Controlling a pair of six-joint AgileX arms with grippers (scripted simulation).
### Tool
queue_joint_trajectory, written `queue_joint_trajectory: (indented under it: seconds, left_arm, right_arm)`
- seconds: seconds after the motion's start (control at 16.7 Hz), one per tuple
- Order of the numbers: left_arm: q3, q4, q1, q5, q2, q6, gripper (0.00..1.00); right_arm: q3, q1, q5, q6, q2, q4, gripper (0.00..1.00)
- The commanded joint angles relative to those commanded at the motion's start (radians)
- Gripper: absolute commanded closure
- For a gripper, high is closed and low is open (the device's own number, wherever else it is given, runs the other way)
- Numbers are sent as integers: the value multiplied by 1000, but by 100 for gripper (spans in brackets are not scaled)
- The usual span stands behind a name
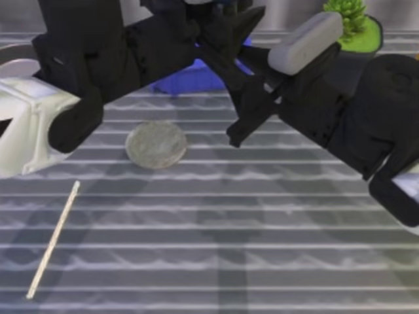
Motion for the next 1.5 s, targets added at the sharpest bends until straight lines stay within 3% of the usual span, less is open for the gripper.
queue_joint_trajectory:
  seconds: [0.72, 1.32, 1.5]
  left_arm:
    - [0, 0, 0, 0, 0, 0, 100]
    - [-1, 0, 2, 2, -1, 1, 100]
    - [-22, -4, 41, 39, -22, -5, 100]
  right_arm:
    - [0, 0, 0, 0, 0, 0, 2]
    - [-3, 1, -1, 0, -4, -1, 0]
    - [-69, -10, -12, -2, -74, -10, 0]
